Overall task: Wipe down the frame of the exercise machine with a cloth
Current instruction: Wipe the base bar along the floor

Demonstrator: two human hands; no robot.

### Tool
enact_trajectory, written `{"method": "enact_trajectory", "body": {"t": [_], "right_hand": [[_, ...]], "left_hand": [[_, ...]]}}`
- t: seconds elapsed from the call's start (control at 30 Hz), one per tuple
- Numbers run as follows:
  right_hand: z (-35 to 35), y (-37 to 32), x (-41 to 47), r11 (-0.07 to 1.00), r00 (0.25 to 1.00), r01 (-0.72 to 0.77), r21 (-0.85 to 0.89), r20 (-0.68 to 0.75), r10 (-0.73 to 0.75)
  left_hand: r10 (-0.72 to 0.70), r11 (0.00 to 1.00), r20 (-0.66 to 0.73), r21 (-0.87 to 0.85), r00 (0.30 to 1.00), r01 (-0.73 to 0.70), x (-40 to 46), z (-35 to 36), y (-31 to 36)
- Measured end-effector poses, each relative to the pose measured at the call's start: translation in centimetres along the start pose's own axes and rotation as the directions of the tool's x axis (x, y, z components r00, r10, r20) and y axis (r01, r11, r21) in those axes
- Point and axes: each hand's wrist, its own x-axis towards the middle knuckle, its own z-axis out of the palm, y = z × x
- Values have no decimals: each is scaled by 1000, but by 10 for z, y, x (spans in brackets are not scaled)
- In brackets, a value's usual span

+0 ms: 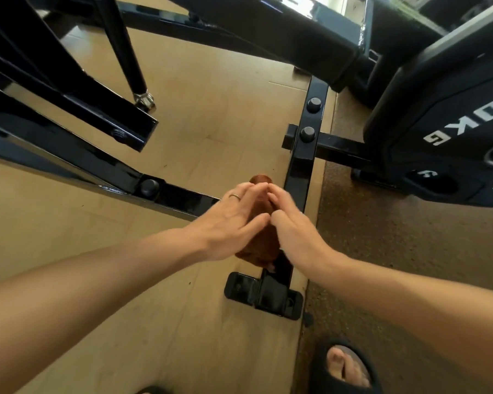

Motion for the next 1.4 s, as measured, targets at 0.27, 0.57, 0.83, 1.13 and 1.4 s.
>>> {"method": "enact_trajectory", "body": {"t": [0.27, 0.57, 0.83, 1.13, 1.4], "right_hand": [[-40, -4, 22, 888, 996, 0, -461, -84, -44], [1, 32, 30, 702, 973, 137, -699, -40, -229], [8, 31, 46, 458, 969, 233, -858, 166, -181], [33, 22, 57, 992, 987, 18, -121, 161, 2], [17, 36, 65, 473, 965, 252, -844, 180, -191]], "left_hand": [[165, 805, -18, 580, 986, -124, 26, 22, 7], [203, 735, -3, 662, 979, -150, -11, -28, -50], [-60, 791, -104, 602, 993, 111, -17, -62, -71], [154, 759, -82, 648, 985, -65, -8, -6, -34], [65, 670, -78, 742, 995, 14, -45, -86, -83]]}}
